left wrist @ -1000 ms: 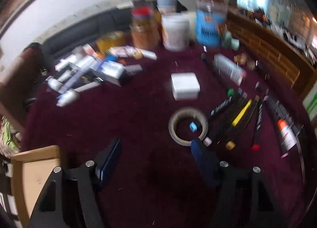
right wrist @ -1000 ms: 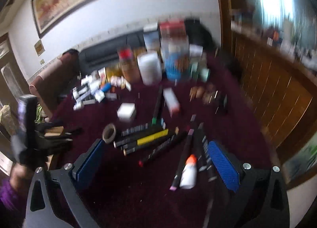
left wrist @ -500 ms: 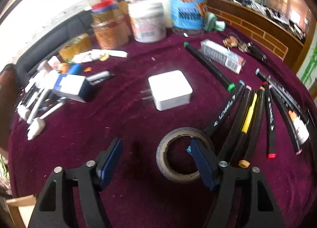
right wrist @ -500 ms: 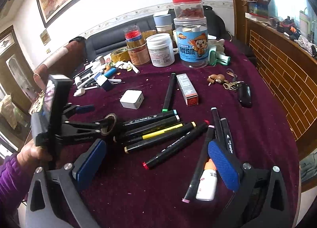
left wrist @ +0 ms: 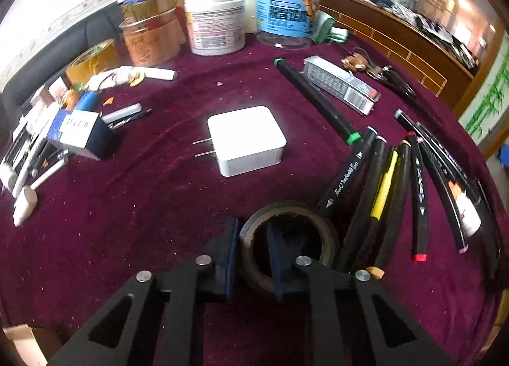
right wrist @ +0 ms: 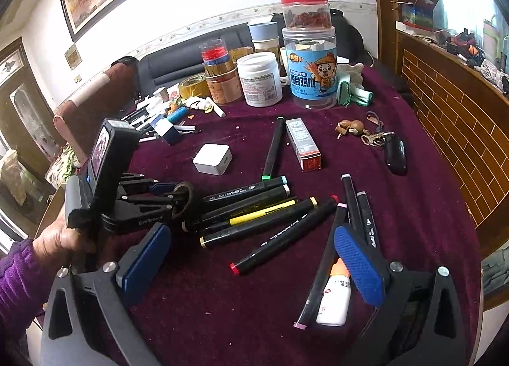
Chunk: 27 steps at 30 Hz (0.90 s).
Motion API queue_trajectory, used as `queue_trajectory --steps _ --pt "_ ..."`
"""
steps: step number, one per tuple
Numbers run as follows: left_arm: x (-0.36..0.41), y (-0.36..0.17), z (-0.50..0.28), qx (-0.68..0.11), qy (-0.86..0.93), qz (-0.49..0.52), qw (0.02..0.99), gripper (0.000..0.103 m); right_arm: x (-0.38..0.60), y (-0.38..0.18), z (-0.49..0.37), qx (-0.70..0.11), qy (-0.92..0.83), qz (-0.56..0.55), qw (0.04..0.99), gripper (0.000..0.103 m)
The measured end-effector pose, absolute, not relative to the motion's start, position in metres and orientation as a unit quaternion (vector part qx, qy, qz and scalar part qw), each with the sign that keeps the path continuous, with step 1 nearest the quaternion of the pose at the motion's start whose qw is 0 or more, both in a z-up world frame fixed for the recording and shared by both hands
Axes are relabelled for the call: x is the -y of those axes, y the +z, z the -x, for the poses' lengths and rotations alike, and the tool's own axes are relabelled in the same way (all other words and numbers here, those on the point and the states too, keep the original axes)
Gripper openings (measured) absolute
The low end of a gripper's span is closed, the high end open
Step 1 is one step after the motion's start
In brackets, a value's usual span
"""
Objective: Organize rigid objects
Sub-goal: 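Grasp the red-capped black marker with the right tool while the left holds the tape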
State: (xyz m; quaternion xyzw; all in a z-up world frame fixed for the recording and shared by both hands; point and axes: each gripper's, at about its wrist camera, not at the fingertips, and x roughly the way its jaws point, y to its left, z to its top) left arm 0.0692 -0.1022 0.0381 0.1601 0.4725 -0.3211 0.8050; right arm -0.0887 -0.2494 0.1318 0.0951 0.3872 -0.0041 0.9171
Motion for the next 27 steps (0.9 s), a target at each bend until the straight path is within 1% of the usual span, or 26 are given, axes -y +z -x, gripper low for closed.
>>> queue_trajectory --steps 2,3,7,13,14,15,16,18,19,20,21,23,27 --pt "0.099 0.039 -0.07 -0.482 -0.315 -0.144 0.805 0.009 0.249 0.132 0.087 -0.39 -0.005 -0.096 0.916 0.103" --pt "0.098 0.039 -0.071 -0.486 -0.314 -0.138 0.804 0.008 0.25 0.132 0.086 -0.391 -0.004 -0.097 0.915 0.103" --pt "0.087 0.054 -0.062 -0.481 -0.302 -0.119 0.815 0.008 0.267 0.133 0.085 -0.393 -0.01 -0.123 0.911 0.103" --pt "0.06 0.099 -0.027 -0.439 -0.305 -0.096 0.84 0.008 0.316 0.128 0.085 -0.413 -0.046 -0.168 0.894 0.103" --pt "0.056 0.106 -0.019 -0.431 -0.308 -0.093 0.843 0.008 0.321 0.124 0.085 -0.423 -0.049 -0.172 0.888 0.1" --pt "0.053 0.113 -0.011 -0.424 -0.309 -0.092 0.846 0.008 0.323 0.119 0.084 -0.433 -0.048 -0.173 0.883 0.094" --pt "0.049 0.118 -0.003 -0.419 -0.311 -0.089 0.849 0.008 0.323 0.115 0.084 -0.443 -0.045 -0.175 0.878 0.09" --pt "0.042 0.126 0.008 -0.414 -0.317 -0.077 0.85 0.008 0.32 0.104 0.084 -0.467 -0.029 -0.182 0.865 0.071" --pt "0.038 0.129 0.014 -0.411 -0.316 -0.073 0.852 0.008 0.318 0.099 0.084 -0.476 -0.02 -0.186 0.859 0.066" --pt "0.035 0.131 0.019 -0.406 -0.314 -0.072 0.855 0.008 0.315 0.094 0.083 -0.485 -0.013 -0.19 0.854 0.057" --pt "0.032 0.133 0.024 -0.401 -0.312 -0.072 0.858 0.008 0.313 0.089 0.082 -0.492 -0.009 -0.193 0.849 0.051" --pt "0.026 0.137 0.035 -0.389 -0.304 -0.077 0.866 0.008 0.305 0.085 0.079 -0.493 -0.001 -0.192 0.848 0.047" --pt "0.02 0.139 0.052 -0.378 -0.294 -0.082 0.874 0.008 0.289 0.085 0.065 -0.489 0.03 -0.216 0.845 0.047"
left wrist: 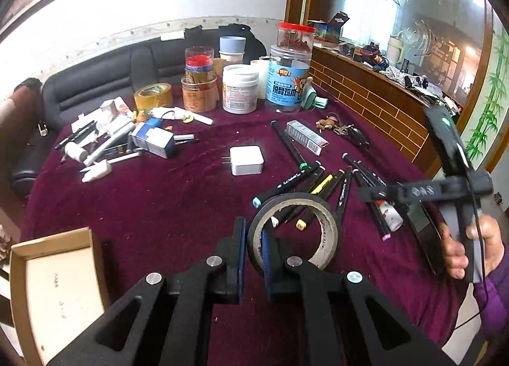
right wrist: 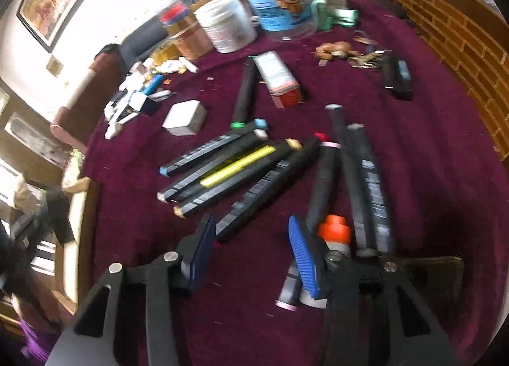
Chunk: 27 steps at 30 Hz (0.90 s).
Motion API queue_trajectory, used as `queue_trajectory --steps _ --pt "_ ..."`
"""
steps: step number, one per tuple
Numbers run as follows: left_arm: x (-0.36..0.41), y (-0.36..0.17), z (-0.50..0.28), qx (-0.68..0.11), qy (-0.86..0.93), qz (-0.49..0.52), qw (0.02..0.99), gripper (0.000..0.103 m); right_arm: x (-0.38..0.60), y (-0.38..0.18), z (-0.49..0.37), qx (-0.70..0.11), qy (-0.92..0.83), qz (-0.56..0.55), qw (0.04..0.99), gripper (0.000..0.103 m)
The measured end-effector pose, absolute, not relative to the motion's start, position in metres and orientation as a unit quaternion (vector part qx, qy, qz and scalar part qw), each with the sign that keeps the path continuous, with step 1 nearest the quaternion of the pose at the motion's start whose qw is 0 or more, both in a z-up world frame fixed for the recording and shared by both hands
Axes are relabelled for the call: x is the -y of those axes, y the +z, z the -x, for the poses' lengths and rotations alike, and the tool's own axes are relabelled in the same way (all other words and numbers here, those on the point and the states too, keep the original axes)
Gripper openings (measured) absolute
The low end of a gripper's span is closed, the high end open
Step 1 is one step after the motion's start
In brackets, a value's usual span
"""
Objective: Organize rigid objects
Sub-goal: 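Grasp the red-capped black marker with the right tool while the left holds the tape, then carry tape and marker into the cardboard box and open both tools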
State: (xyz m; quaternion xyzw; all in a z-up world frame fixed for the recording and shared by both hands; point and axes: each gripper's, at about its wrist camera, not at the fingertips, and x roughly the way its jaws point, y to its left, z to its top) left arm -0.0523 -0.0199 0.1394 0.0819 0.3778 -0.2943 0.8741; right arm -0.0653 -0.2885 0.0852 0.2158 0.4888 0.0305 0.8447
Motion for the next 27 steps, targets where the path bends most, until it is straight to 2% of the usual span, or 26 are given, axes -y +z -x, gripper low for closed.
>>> queue_trajectory --steps 2,4,5,11,17,20,23,27 --pt "0.014 0.14 0.059 -0.375 -0.289 -0.082 0.877 0.008 0.278 0.081 0.054 -0.501 0.024 -0.212 0.839 0.046" --pt "0.01 0.14 0.064 -0.373 -0.283 -0.08 0.88 0.008 0.268 0.069 0.039 -0.532 -0.03 -0.182 0.826 0.035" --pt "0.006 0.14 0.066 -0.372 -0.281 -0.079 0.881 0.008 0.267 0.062 0.035 -0.545 -0.058 -0.175 0.818 0.025" --pt "-0.015 0.137 0.074 -0.365 -0.269 -0.074 0.888 0.008 0.281 0.051 0.025 -0.536 -0.12 -0.222 0.805 0.024" --pt "-0.034 0.132 0.076 -0.371 -0.259 -0.055 0.89 0.008 0.275 0.051 0.017 -0.523 -0.149 -0.192 0.817 0.024" --pt "-0.047 0.133 0.078 -0.372 -0.249 -0.045 0.893 0.008 0.27 0.052 0.017 -0.514 -0.149 -0.194 0.822 0.021" --pt "-0.065 0.134 0.08 -0.372 -0.236 -0.038 0.897 0.008 0.284 0.052 0.033 -0.5 -0.127 -0.238 0.823 0.016" --pt "-0.088 0.137 0.082 -0.372 -0.219 -0.026 0.901 0.008 0.292 0.063 0.065 -0.467 -0.07 -0.317 0.823 0.016"
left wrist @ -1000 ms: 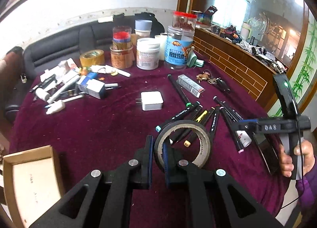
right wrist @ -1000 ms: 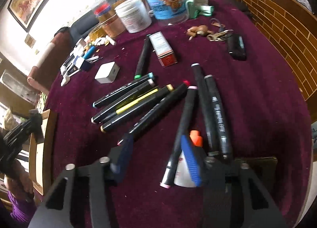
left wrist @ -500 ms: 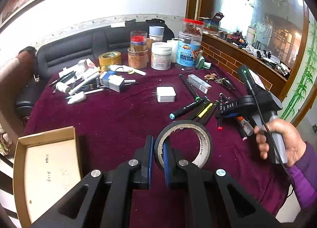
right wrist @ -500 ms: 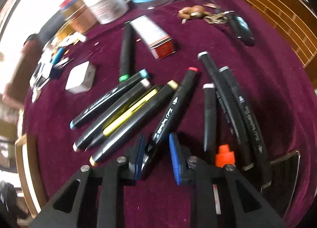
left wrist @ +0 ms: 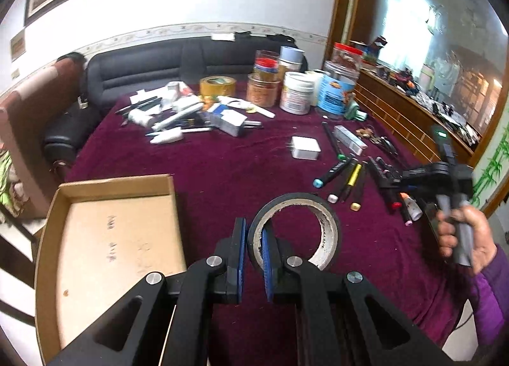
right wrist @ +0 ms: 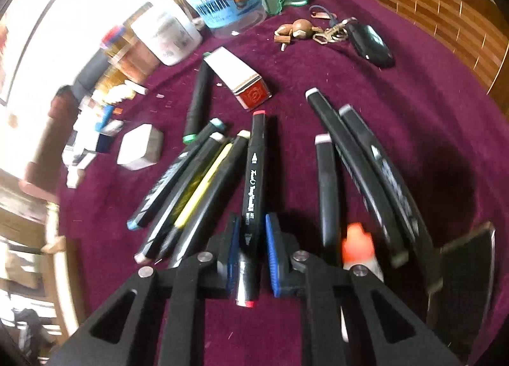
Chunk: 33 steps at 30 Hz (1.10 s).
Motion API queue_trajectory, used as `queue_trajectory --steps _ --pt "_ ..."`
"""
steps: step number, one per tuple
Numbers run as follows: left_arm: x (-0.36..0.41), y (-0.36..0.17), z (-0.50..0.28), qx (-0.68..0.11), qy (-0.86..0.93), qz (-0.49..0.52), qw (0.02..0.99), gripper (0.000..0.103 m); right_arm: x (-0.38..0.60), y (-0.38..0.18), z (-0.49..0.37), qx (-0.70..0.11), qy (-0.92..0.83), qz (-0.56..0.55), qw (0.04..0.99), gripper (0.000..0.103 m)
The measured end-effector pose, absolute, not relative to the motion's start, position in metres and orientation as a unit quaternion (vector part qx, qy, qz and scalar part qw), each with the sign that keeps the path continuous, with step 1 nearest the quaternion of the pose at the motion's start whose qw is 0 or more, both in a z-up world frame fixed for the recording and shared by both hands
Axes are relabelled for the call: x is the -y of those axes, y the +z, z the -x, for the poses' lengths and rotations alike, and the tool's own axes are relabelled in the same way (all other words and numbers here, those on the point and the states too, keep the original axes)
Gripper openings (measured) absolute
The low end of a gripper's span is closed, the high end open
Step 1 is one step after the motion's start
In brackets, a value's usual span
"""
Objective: Organize rigid objects
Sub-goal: 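Carry tape and marker into the cardboard box and open both tools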
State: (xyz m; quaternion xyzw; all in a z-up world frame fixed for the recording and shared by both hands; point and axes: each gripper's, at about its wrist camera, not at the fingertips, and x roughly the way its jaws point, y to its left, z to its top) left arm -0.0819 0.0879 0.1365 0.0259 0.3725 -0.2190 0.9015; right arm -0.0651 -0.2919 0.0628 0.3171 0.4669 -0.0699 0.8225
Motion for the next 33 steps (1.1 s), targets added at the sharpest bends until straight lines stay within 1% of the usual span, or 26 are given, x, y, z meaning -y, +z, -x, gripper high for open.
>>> queue_trajectory --steps 3,6,10,14,18,24,28,33 --pt "-0.105 0.137 0.079 -0.377 -0.204 -0.013 0.903 0.008 0.285 0.073 0.083 -0.45 -0.027 -0.354 0.819 0.016" --pt "-0.122 0.14 0.073 -0.38 -0.182 -0.007 0.907 0.008 0.259 0.091 0.088 -0.437 0.022 -0.368 0.82 0.016" --pt "-0.144 0.133 0.051 -0.399 -0.159 0.003 0.903 0.008 0.203 0.12 0.078 -0.428 0.1 -0.361 0.823 0.016" --pt "-0.161 0.117 0.025 -0.421 -0.126 -0.002 0.898 0.008 0.138 0.133 0.059 -0.438 0.161 -0.34 0.816 0.016" --pt "-0.172 0.101 0.007 -0.432 -0.105 -0.007 0.896 0.009 0.064 0.124 0.031 -0.466 0.205 -0.328 0.796 0.016" --pt "-0.188 0.072 -0.028 -0.465 -0.088 0.006 0.881 0.009 -0.014 0.096 -0.01 -0.506 0.207 -0.292 0.785 0.016" --pt "-0.196 0.057 -0.042 -0.474 -0.076 0.005 0.877 0.009 -0.044 0.082 -0.026 -0.526 0.189 -0.262 0.786 0.016" --pt "-0.198 0.052 -0.047 -0.473 -0.078 0.019 0.877 0.01 -0.066 0.07 -0.038 -0.542 0.175 -0.223 0.791 0.016"
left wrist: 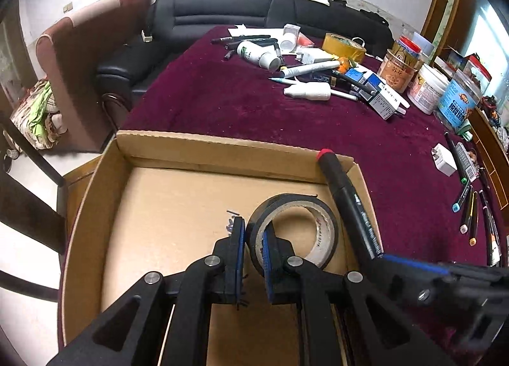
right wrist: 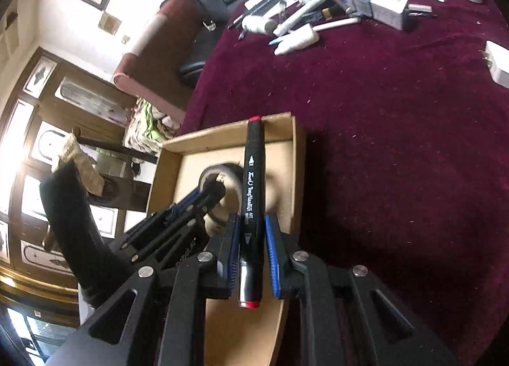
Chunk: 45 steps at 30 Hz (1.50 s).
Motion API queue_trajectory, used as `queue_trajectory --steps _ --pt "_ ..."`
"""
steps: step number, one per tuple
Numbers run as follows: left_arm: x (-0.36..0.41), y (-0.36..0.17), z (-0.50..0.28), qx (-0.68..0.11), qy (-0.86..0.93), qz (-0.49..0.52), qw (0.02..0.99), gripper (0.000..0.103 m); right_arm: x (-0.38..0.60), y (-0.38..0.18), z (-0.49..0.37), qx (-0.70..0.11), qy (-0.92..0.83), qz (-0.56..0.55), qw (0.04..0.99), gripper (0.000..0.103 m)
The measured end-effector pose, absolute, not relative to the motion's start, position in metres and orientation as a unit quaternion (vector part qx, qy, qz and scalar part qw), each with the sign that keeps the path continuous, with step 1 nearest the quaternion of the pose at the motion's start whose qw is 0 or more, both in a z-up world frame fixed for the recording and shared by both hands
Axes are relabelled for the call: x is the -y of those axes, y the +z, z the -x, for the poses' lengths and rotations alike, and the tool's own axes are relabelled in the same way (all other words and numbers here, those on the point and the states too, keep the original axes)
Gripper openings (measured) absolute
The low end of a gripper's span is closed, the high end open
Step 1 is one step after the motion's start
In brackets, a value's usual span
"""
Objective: Organize rigid objects
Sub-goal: 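Carry tape and marker into the cardboard box and open both tools, then move both tools back over the markers on the table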
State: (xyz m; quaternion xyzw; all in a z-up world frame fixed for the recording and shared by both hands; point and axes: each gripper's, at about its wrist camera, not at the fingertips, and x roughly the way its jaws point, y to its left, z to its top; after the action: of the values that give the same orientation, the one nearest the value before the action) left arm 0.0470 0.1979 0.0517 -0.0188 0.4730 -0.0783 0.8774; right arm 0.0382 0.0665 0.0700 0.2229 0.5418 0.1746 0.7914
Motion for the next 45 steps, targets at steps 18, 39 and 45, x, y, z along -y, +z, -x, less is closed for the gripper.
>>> queue_trajectory --steps 18,39,45 --pt "-0.194 0.069 -0.017 -0.427 -0.088 0.124 0.891 0.057 -0.036 0.103 -0.007 -0.483 0.173 -0.202 0.835 0.042" --pt "-0.087 0.116 0.051 -0.39 -0.137 -0.033 0.91 0.057 0.283 0.119 0.119 -0.391 -0.062 -0.311 0.864 0.047" --pt "-0.018 0.148 0.094 -0.332 -0.194 -0.09 0.919 0.084 0.324 0.099 0.122 -0.422 -0.066 -0.293 0.855 0.047"
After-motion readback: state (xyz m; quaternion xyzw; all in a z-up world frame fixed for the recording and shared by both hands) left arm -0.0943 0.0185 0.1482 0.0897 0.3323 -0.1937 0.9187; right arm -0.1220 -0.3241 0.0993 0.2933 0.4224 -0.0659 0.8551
